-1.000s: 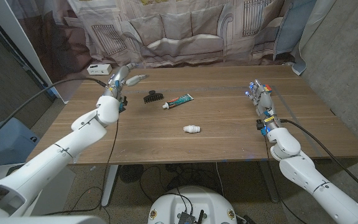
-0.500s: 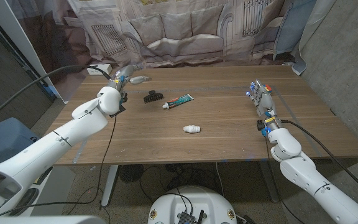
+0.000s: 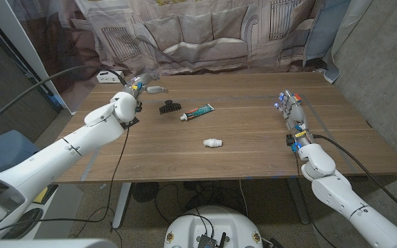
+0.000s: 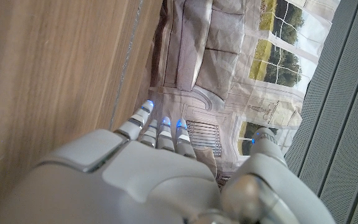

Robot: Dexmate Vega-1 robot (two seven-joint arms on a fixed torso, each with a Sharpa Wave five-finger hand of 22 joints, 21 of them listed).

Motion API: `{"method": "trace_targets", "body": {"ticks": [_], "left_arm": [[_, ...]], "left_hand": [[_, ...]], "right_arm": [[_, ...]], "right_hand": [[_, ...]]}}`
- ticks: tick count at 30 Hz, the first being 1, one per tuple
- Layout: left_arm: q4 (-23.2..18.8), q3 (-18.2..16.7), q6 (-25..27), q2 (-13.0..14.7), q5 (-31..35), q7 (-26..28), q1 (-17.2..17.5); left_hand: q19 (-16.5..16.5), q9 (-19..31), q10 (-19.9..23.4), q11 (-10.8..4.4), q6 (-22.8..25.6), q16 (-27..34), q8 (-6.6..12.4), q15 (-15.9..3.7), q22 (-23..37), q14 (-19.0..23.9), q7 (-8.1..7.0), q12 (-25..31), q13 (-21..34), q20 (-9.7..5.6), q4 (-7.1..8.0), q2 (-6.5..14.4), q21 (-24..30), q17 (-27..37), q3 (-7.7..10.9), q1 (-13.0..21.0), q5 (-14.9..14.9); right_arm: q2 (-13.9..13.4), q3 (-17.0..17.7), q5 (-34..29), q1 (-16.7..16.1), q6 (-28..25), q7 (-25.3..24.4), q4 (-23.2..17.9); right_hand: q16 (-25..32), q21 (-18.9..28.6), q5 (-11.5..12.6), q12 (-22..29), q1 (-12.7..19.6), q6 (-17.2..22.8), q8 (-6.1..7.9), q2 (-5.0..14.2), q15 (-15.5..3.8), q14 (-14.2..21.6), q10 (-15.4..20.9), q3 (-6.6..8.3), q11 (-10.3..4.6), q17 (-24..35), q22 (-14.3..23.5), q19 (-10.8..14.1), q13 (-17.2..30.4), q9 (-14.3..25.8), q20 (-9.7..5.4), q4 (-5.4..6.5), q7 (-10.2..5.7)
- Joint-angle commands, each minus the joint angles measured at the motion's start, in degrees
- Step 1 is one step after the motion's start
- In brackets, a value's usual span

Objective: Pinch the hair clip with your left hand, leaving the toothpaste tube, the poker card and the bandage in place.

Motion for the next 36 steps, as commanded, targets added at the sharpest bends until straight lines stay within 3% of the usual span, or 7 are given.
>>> {"method": "trace_targets", "body": {"ticks": [1,8,12,17,23,25,36], "left_arm": [[-0.63,4.23,5.01,1.40,2.54,-7.49,-4.79],[-0.02,7.16,5.69,2.54,4.52,-13.92,-8.46],[0.32,7.97,6.95,2.07,6.07,-14.46,-9.16],[1.15,9.29,8.07,1.55,7.97,-15.71,-10.52],[2.75,12.35,8.75,1.04,11.58,-19.43,-13.58],[3.30,13.39,8.99,0.75,13.02,-20.75,-14.60],[6.32,16.04,7.40,-0.94,17.49,-26.25,-18.11]], "left_hand": [[-1.57,0.15,-0.05,-1.35,0.25,-0.22,-0.30,-0.57,0.11,-0.96,-0.90,-0.19,0.07,0.53,0.17,-0.13,-0.37,0.16,-0.64,1.17,0.44],[-5.34,0.09,0.58,-1.16,2.76,-0.08,0.18,-0.59,0.10,-1.82,-1.11,-0.16,0.03,1.31,0.76,-0.54,-0.86,0.15,-1.90,0.82,0.53],[-9.67,0.05,1.34,-2.53,4.10,0.03,0.14,-0.52,0.09,-2.41,-2.13,-0.12,-0.02,2.86,0.93,-0.40,-1.03,0.15,-2.71,1.01,0.73],[-16.73,0.03,2.02,-2.96,4.94,-0.05,-0.25,0.00,0.12,-4.09,-2.83,-0.27,-0.08,5.06,0.96,0.11,-1.15,0.16,-3.45,1.91,1.10],[-18.48,0.04,1.62,-2.91,4.94,-0.31,-0.43,0.07,0.17,-5.71,-3.24,-0.59,-0.10,5.48,0.88,0.48,-0.86,0.17,-3.51,2.62,1.27],[-18.76,0.05,1.65,-3.72,4.90,-0.24,-0.46,-0.04,0.18,-6.07,-3.52,-0.64,-0.11,5.44,0.65,0.80,-0.60,0.17,-3.30,3.45,1.38],[-18.25,0.10,2.38,-4.55,4.94,0.11,-0.47,-0.43,0.17,-6.18,-4.91,-0.54,-0.10,5.31,0.12,1.22,0.15,0.14,-2.91,6.09,1.94]], "right_arm": [[0.15,0.24,-0.11,-0.74,0.69,-0.20,-0.29],[0.14,0.64,-0.46,-2.14,0.53,-1.53,-1.70],[0.09,0.89,-0.81,-2.84,0.52,-2.20,-2.33],[0.37,1.12,-1.30,-3.62,0.66,-3.22,-3.10],[0.65,1.26,-1.65,-4.33,0.35,-4.19,-3.92],[0.67,1.27,-1.85,-4.50,0.29,-4.38,-4.12],[1.11,1.40,-2.89,-5.22,0.38,-5.59,-5.06]], "right_hand": [[-0.16,-0.27,-0.17,-0.02,0.65,0.69,-0.08,0.03,0.11,0.44,0.18,-0.08,0.13,0.28,0.31,0.61,0.25,0.22,-0.13,-0.15,-0.03],[-0.15,-0.30,-0.18,0.03,0.71,0.79,-0.09,0.07,-0.03,0.61,0.48,-0.11,0.09,0.29,0.31,0.80,0.25,0.22,-0.20,-0.15,-0.15],[-0.16,-0.34,-0.18,0.01,0.74,0.81,-0.11,0.09,-0.05,0.63,0.52,-0.13,0.13,0.29,0.31,0.81,0.25,0.22,-0.23,-0.15,-0.15],[-0.18,-0.39,-0.19,0.00,0.78,0.85,-0.14,0.12,-0.05,0.69,0.63,-0.16,0.06,0.30,0.31,0.88,0.25,0.22,-0.21,-0.14,-0.26],[-0.19,-0.44,-0.20,-0.05,0.80,0.97,-0.12,0.13,0.03,0.75,0.63,-0.20,0.06,0.32,0.31,0.92,0.26,0.23,-0.19,-0.13,-0.26],[-0.20,-0.46,-0.21,-0.06,0.80,0.98,-0.13,0.13,0.03,0.74,0.64,-0.21,0.03,0.32,0.31,0.91,0.26,0.23,-0.14,-0.13,-0.26],[-0.23,-0.54,-0.23,-0.11,0.82,1.01,-0.19,0.16,0.15,0.82,0.74,-0.29,0.16,0.35,0.32,1.00,0.26,0.23,-0.08,-0.10,-0.36]]}}
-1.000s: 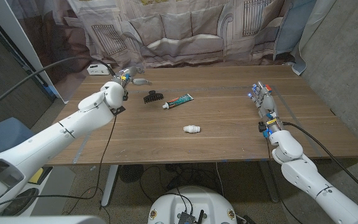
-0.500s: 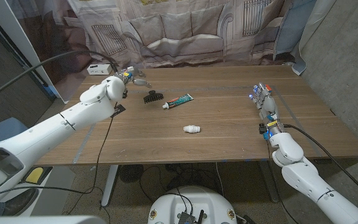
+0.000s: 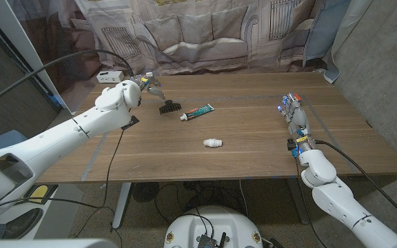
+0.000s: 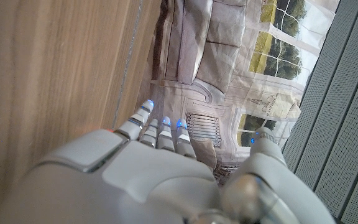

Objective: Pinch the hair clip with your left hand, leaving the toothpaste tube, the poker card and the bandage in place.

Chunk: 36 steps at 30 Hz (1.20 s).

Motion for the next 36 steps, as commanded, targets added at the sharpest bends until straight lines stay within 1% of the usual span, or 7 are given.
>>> {"method": "trace_targets", "body": {"ticks": [1,3,6,12,17,30,36], "left_arm": [[3.85,4.35,-0.77,-1.98,5.50,-7.17,-5.21],[4.70,4.78,-1.16,-2.45,5.78,-8.90,-6.00],[5.88,5.50,-2.15,-3.04,6.46,-10.79,-7.01],[7.45,6.61,-3.25,-4.32,8.86,-12.34,-8.05],[8.87,7.31,-3.31,-5.73,10.59,-13.54,-8.82],[13.19,8.16,-4.63,-8.82,11.84,-14.48,-9.86],[14.56,8.99,-3.18,-10.00,13.23,-13.98,-9.91]], "left_hand": [[-0.03,0.09,-0.38,-0.03,0.04,0.10,-0.20,-0.33,0.17,-0.24,-0.13,-0.19,0.05,0.05,-0.35,0.06,0.36,0.13,0.25,0.90,0.36],[-0.40,0.12,-0.93,0.93,-1.13,0.02,-0.68,0.79,0.18,-0.83,0.74,-0.44,0.09,0.19,0.05,-0.09,0.34,0.15,-0.15,0.99,0.42],[-0.70,0.14,-1.10,1.40,-1.46,0.12,-0.79,1.21,0.18,-0.75,1.36,-0.50,0.10,0.21,0.26,-0.19,0.29,0.16,-0.40,0.79,0.41],[-0.63,0.17,-0.29,1.09,-1.14,0.32,-0.58,1.18,0.20,-0.44,1.78,-0.20,0.14,0.06,0.38,-0.03,0.45,0.18,-0.56,1.02,0.48],[1.53,0.21,1.96,0.93,-0.46,0.87,-0.25,0.50,0.15,1.34,2.22,0.55,0.17,-0.33,0.16,0.28,1.25,0.14,-0.59,2.52,0.83],[1.88,0.25,1.40,1.68,-1.30,0.70,-0.59,1.06,0.13,1.37,2.91,0.23,0.24,0.05,0.32,0.07,1.21,0.15,-1.02,2.82,1.01],[2.23,0.27,1.43,1.93,-1.66,0.92,-0.70,1.42,0.14,2.11,3.41,0.24,0.31,0.06,0.66,-0.34,1.27,0.19,-1.59,2.22,1.01]], "right_arm": [[0.34,0.20,-1.38,-1.00,-0.14,-1.59,-1.25],[0.37,0.24,-1.56,-1.14,-0.23,-1.83,-1.48],[0.45,0.34,-1.59,-1.37,-0.46,-2.16,-1.92],[0.38,0.59,-1.68,-1.82,-0.90,-2.61,-2.79],[0.20,0.78,-2.15,-2.15,-0.73,-2.69,-3.05],[0.15,1.42,-1.95,-3.14,-1.28,-3.24,-3.94],[0.06,1.63,-2.20,-3.46,-1.10,-3.25,-3.99]], "right_hand": [[0.03,-0.25,0.00,-0.13,0.52,0.62,-0.19,-0.15,0.16,0.20,0.33,-0.31,0.33,0.30,0.32,0.37,0.26,0.23,-0.05,-0.09,0.09],[0.01,-0.27,-0.01,-0.15,0.52,0.60,-0.21,-0.16,0.17,0.21,0.32,-0.34,0.33,0.31,0.32,0.37,0.26,0.23,-0.07,-0.09,0.06],[-0.01,-0.30,-0.01,-0.17,0.54,0.58,-0.23,-0.15,0.23,0.19,0.33,-0.35,0.29,0.31,0.32,0.37,0.26,0.23,-0.03,-0.09,0.02],[-0.03,-0.35,0.00,-0.20,0.63,0.60,-0.24,-0.06,0.21,0.22,0.34,-0.33,0.26,0.31,0.33,0.35,0.27,0.24,0.04,-0.10,0.00],[-0.04,-0.37,0.00,-0.22,0.69,0.62,-0.25,0.00,0.20,0.24,0.33,-0.32,0.26,0.31,0.33,0.37,0.27,0.24,0.06,-0.11,-0.03],[-0.09,-0.45,-0.01,-0.28,0.87,0.64,-0.29,0.10,0.27,0.28,0.36,-0.31,0.28,0.31,0.33,0.38,0.27,0.24,0.15,-0.15,-0.02],[-0.11,-0.48,-0.02,-0.30,0.92,0.65,-0.31,0.13,0.26,0.28,0.37,-0.32,0.29,0.31,0.34,0.38,0.27,0.24,0.18,-0.15,-0.06]]}}
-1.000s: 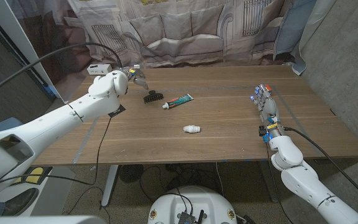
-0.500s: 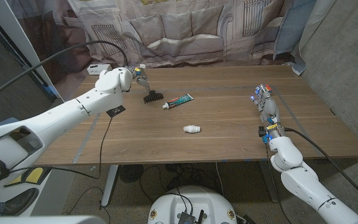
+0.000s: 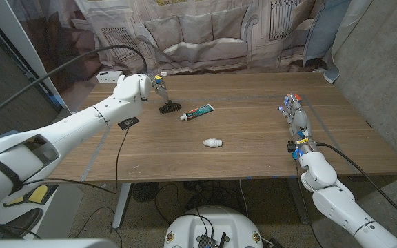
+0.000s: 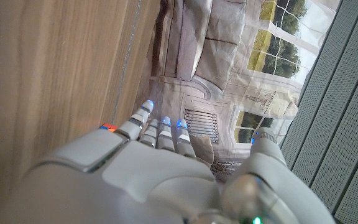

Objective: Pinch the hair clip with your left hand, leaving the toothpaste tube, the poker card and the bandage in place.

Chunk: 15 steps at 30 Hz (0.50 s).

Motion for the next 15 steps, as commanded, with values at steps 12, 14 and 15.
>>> {"method": "trace_targets", "body": {"ticks": [12,14,15], "left_arm": [[6.53,2.40,0.17,-4.07,1.40,-0.88,-1.69],[7.02,2.51,-0.03,-4.25,1.23,-0.77,-1.84],[7.29,2.52,-0.14,-4.38,1.09,-0.60,-1.87]], "left_hand": [[1.85,0.31,1.85,-0.16,1.01,0.71,0.33,0.16,0.19,2.08,0.22,0.82,0.30,-0.01,0.61,-0.89,0.38,0.23,-1.65,-0.86,0.53],[2.01,0.31,2.06,-0.47,0.96,0.76,0.29,0.16,0.19,2.34,0.17,0.88,0.32,0.00,0.66,-0.95,0.40,0.24,-1.81,-0.98,0.57],[2.05,0.31,2.07,-0.49,0.93,0.78,0.28,0.20,0.20,2.43,0.08,0.88,0.33,0.01,0.67,-0.96,0.40,0.24,-1.85,-1.00,0.58]], "right_arm": [[0.13,0.57,-0.53,-0.95,-0.60,-1.01,-1.18],[0.17,0.56,-0.71,-1.00,-0.56,-1.12,-1.20],[0.22,0.55,-0.67,-1.03,-0.52,-1.11,-1.19]], "right_hand": [[-0.14,-0.09,-0.03,-0.34,0.74,0.61,-0.12,-0.11,0.28,0.33,0.41,-0.08,0.31,0.09,0.34,0.40,0.28,0.25,0.19,0.05,-0.07],[-0.15,-0.10,-0.04,-0.35,0.77,0.60,-0.13,-0.09,0.29,0.32,0.40,-0.08,0.30,0.09,0.34,0.40,0.28,0.25,0.20,0.05,-0.09],[-0.17,-0.10,-0.04,-0.34,0.78,0.60,-0.13,-0.08,0.30,0.31,0.43,-0.08,0.33,0.09,0.34,0.40,0.28,0.25,0.18,0.05,-0.06]]}}
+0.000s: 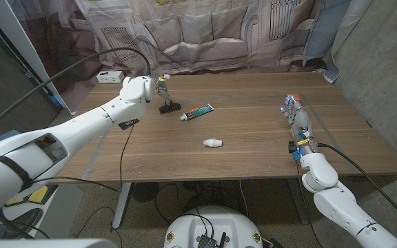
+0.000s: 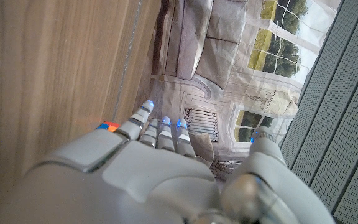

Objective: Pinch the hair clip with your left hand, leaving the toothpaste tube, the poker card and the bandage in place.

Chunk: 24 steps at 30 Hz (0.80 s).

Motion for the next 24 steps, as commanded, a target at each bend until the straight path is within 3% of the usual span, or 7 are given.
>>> {"method": "trace_targets", "body": {"ticks": [1,24], "left_arm": [[3.22,1.00,-0.58,-1.61,-0.33,0.06,-0.88],[7.57,3.40,-2.39,-3.75,0.66,4.03,-1.29]], "left_hand": [[0.45,0.31,0.72,-0.30,0.26,0.40,0.28,-0.23,0.20,0.92,-0.34,0.45,0.34,0.21,0.13,-0.20,0.40,0.08,-0.37,-0.25,0.37],[2.24,0.32,4.01,-2.40,3.72,0.55,1.14,-2.87,0.26,3.39,-1.72,1.22,0.46,-0.52,-0.18,0.51,0.52,-0.01,-0.86,1.08,0.89]], "right_arm": [[0.32,0.14,-0.31,-0.38,-0.34,-0.65,-0.52],[0.62,0.12,-0.51,-0.30,0.30,-0.40,0.10]], "right_hand": [[-0.16,-0.12,-0.04,-0.02,0.79,0.60,-0.14,-0.07,0.29,0.33,0.42,-0.08,0.29,0.09,0.34,0.40,0.28,0.25,0.20,0.05,-0.05],[0.20,0.12,-0.10,-0.15,0.91,0.27,-0.30,0.02,0.30,1.53,0.37,-0.24,0.24,0.18,0.35,1.50,0.30,0.26,0.59,0.09,-0.04]]}}
